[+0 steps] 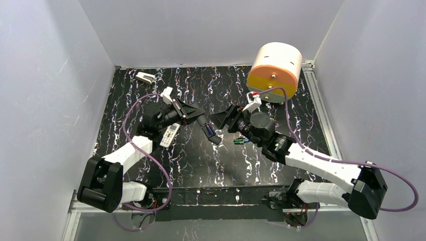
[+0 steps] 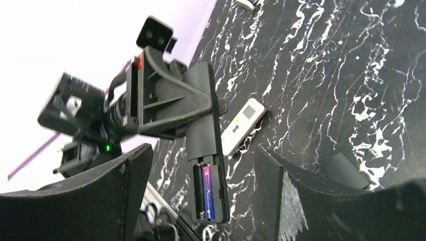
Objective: Load the batteries into the remote control
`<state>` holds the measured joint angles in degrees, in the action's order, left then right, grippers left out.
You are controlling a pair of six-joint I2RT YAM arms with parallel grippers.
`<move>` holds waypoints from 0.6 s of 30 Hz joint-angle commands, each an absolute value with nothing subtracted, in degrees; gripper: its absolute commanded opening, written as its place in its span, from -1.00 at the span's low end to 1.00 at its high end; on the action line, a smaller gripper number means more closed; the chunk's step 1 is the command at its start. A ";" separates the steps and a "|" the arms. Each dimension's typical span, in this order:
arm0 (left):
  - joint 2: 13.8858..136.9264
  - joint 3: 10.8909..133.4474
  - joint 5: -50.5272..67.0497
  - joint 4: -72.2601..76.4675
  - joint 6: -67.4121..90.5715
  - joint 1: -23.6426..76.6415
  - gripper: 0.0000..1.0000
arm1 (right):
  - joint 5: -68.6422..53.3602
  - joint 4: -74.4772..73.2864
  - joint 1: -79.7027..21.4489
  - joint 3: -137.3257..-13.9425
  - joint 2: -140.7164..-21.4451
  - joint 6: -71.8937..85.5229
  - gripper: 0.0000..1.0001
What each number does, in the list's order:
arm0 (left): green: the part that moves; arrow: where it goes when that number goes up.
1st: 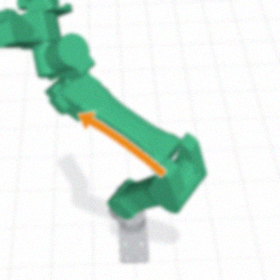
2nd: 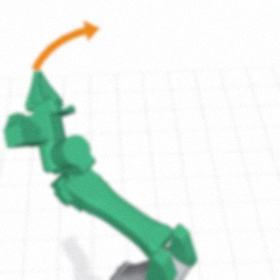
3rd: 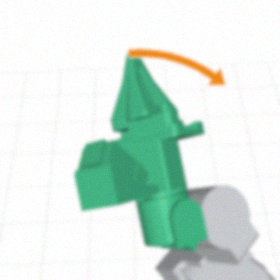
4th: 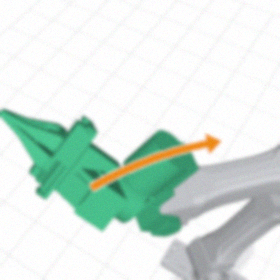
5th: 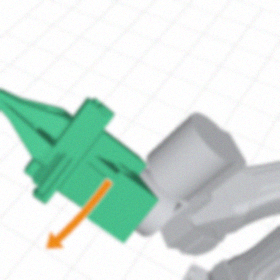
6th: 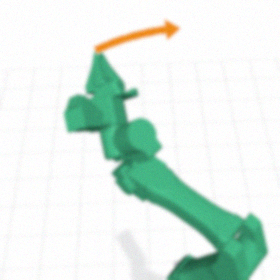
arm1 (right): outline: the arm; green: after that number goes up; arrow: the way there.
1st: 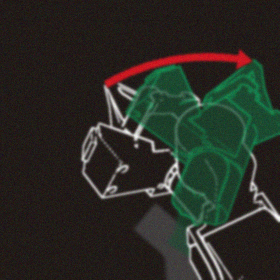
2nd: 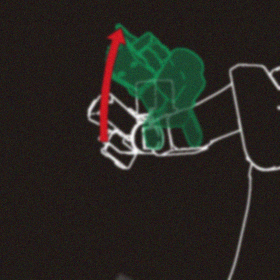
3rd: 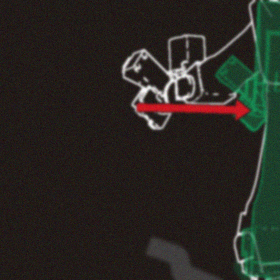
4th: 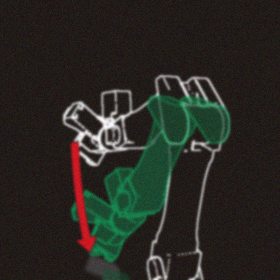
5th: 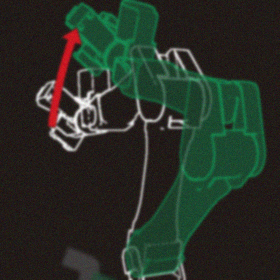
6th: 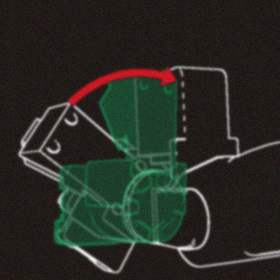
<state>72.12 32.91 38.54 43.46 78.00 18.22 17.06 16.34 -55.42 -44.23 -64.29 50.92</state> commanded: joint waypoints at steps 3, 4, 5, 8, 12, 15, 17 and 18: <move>72.18 38.39 49.04 44.56 65.93 18.02 -1.00 | 0.64 6.39 -54.22 -48.77 -63.75 29.46 0.64; 72.16 38.71 49.84 44.49 64.71 18.02 -1.00 | -1.88 3.53 -54.21 -50.21 -64.54 27.36 0.65; 72.22 39.02 50.46 44.35 63.92 18.02 -1.00 | -2.81 1.27 -54.21 -51.39 -65.32 25.63 0.65; 72.57 40.07 52.09 44.18 62.15 18.02 -1.00 | -4.70 -2.20 -54.17 -53.71 -66.98 23.36 0.61; 72.68 40.60 52.21 43.72 61.30 18.02 -1.00 | -4.83 -1.03 -54.23 -54.70 -68.56 23.92 0.44; 72.60 40.52 52.46 43.39 60.90 17.99 -1.00 | -3.28 -1.13 -54.23 -55.12 -69.93 24.88 0.23; 72.51 40.52 52.62 43.10 60.57 18.02 -1.00 | -2.11 -1.09 -54.22 -55.27 -70.31 25.62 0.10; 72.42 40.52 52.64 42.99 60.48 18.02 -1.00 | -1.46 -1.20 -54.23 -55.27 -70.37 25.99 0.06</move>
<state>72.95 38.50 50.37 42.85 62.24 18.15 -3.20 -0.78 -54.35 -52.58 -69.73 26.39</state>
